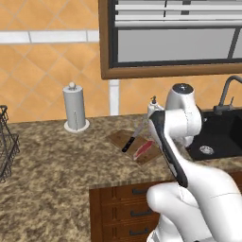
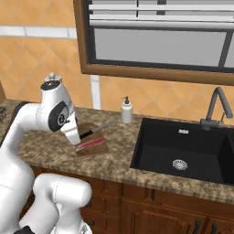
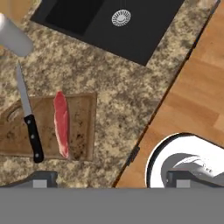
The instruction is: Pick up the knife from the drawer and place it on the cutting board. Then place the meat from the plate to the cutting board.
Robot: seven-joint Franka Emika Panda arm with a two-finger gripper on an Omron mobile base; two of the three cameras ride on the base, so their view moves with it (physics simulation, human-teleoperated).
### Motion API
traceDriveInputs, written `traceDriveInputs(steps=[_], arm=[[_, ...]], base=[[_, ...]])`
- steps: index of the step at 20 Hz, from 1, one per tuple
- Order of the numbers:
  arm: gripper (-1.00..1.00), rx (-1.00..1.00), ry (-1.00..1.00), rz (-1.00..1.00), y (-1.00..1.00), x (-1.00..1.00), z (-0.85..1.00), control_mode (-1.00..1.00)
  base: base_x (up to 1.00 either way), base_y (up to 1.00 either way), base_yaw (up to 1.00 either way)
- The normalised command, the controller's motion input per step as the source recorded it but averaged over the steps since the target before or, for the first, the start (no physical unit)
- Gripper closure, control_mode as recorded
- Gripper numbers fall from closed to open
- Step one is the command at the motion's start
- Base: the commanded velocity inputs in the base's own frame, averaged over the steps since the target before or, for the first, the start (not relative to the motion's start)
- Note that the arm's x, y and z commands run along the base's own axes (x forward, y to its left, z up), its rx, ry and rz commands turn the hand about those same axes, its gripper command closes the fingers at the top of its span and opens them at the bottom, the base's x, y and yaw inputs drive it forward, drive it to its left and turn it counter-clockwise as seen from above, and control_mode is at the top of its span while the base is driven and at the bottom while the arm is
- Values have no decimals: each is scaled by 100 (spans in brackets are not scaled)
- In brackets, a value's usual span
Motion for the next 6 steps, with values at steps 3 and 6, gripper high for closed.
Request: traceDriveInputs(steps=[3,6], arm=[[-100,0,-34,5,-46,-55,100,-100],[-100,0,-35,9,-44,-57,100,-100]], base=[[0,0,0],[0,0,0]])
